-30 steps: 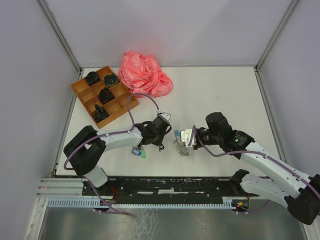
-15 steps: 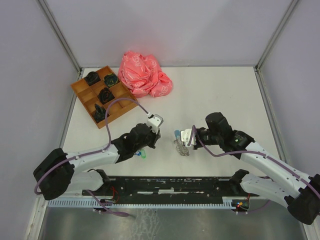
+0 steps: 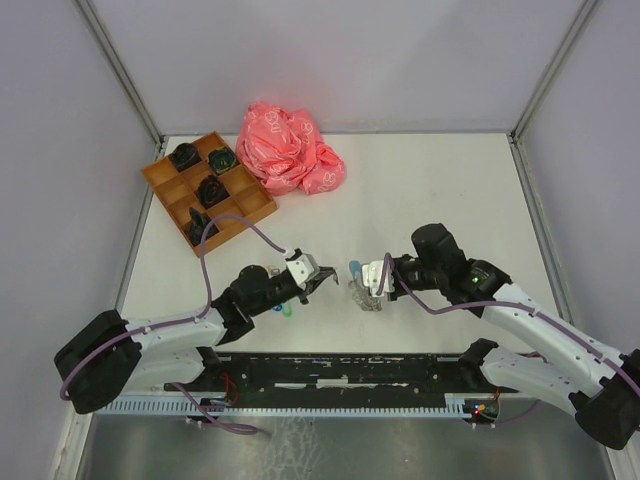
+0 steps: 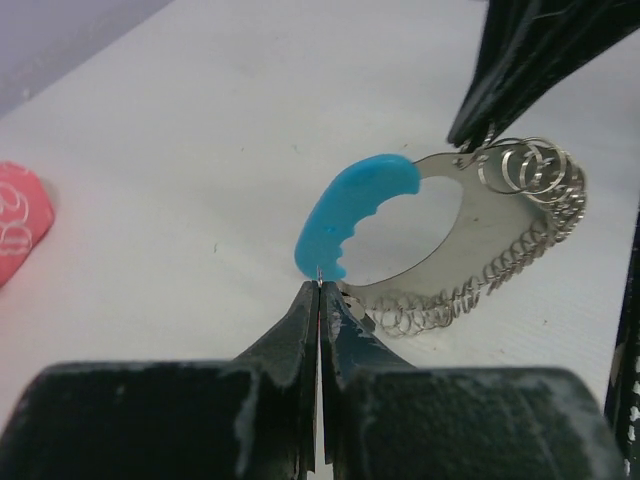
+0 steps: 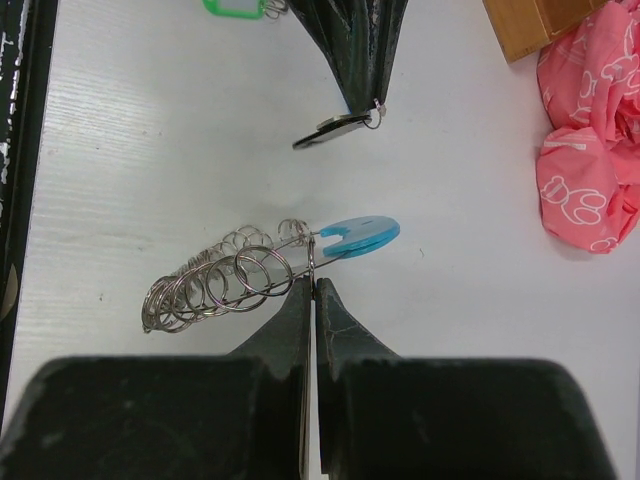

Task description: Put the keys on the keyring

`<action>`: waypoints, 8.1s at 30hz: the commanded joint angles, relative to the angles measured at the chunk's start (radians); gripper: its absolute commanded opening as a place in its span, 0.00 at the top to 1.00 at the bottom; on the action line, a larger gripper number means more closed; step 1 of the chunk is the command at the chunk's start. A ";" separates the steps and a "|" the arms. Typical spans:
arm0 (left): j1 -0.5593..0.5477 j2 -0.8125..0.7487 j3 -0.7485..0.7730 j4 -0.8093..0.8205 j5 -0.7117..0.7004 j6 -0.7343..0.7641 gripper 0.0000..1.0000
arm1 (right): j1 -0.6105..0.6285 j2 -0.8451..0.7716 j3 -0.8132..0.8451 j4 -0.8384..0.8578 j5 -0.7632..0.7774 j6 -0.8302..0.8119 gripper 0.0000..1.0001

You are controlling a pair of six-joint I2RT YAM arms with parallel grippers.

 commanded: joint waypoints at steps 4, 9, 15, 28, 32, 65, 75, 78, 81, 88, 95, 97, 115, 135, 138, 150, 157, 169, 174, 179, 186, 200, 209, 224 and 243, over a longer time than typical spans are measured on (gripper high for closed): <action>0.004 0.051 -0.034 0.336 0.279 0.171 0.97 | 0.005 -0.016 0.076 -0.045 -0.037 -0.118 0.98; 0.003 0.076 -0.032 0.384 0.367 0.244 0.97 | 0.004 -0.021 0.087 -0.079 -0.032 -0.173 0.98; 0.002 0.084 -0.027 0.384 0.437 0.322 0.97 | 0.005 -0.022 0.105 -0.093 -0.036 -0.206 0.99; -0.013 0.151 0.010 0.418 0.447 0.370 0.97 | 0.005 -0.004 0.101 -0.076 -0.076 -0.245 0.99; -0.015 0.165 0.023 0.417 0.441 0.372 0.97 | 0.004 -0.002 0.098 -0.074 -0.082 -0.247 0.99; -0.032 0.189 0.074 0.353 0.445 0.367 0.97 | 0.005 0.004 0.092 -0.064 -0.072 -0.218 0.99; -0.033 0.192 0.082 0.332 0.436 0.366 0.97 | 0.006 0.002 0.090 -0.059 -0.078 -0.214 0.99; -0.035 0.192 0.082 0.330 0.432 0.366 0.97 | 0.005 0.001 0.090 -0.058 -0.081 -0.212 0.99; -0.034 0.190 0.084 0.330 0.429 0.364 0.97 | 0.005 0.000 0.090 -0.058 -0.083 -0.210 0.99; -0.035 0.194 0.086 0.329 0.417 0.360 0.97 | 0.005 0.002 0.089 -0.055 -0.089 -0.207 0.99; -0.035 0.196 0.089 0.324 0.425 0.355 0.97 | 0.004 0.003 0.089 -0.050 -0.094 -0.200 0.99; -0.037 0.198 0.091 0.324 0.433 0.353 0.97 | 0.005 0.004 0.090 -0.050 -0.096 -0.198 0.99; -0.037 0.167 0.080 0.281 0.399 0.350 0.97 | 0.005 -0.007 0.085 -0.047 -0.060 -0.185 0.99; -0.038 0.155 0.076 0.318 0.429 0.329 0.97 | 0.005 -0.003 0.085 -0.046 -0.048 -0.175 0.99; -0.037 0.155 0.075 0.314 0.429 0.329 0.97 | 0.005 -0.004 0.085 -0.046 -0.045 -0.173 0.99; -0.040 0.149 0.081 0.309 0.432 0.326 0.97 | 0.004 -0.012 0.084 -0.044 -0.046 -0.167 0.99; -0.042 0.150 0.083 0.309 0.435 0.324 0.97 | 0.005 -0.011 0.084 -0.043 -0.049 -0.164 0.99; -0.044 0.157 0.088 0.311 0.419 0.324 0.97 | 0.006 -0.010 0.082 -0.042 -0.052 -0.164 0.99; -0.044 0.158 0.088 0.313 0.407 0.321 0.97 | 0.005 -0.012 0.082 -0.043 -0.055 -0.164 0.99; -0.046 0.160 0.089 0.319 0.403 0.314 0.97 | 0.006 -0.011 0.084 -0.043 -0.059 -0.162 0.99; -0.045 0.163 0.091 0.327 0.394 0.304 0.97 | 0.006 -0.012 0.085 -0.045 -0.067 -0.162 0.99; -0.045 0.154 0.087 0.318 0.386 0.300 0.97 | 0.006 -0.013 0.084 -0.043 -0.058 -0.164 0.99; -0.046 0.162 0.090 0.331 0.411 0.296 0.97 | 0.006 -0.011 0.084 -0.043 -0.058 -0.159 0.99; -0.047 0.176 0.100 0.336 0.421 0.286 0.97 | 0.006 -0.011 0.088 -0.043 -0.065 -0.155 0.99; -0.058 0.197 0.122 0.294 0.400 0.278 0.97 | 0.007 -0.009 0.094 -0.026 -0.095 -0.112 0.99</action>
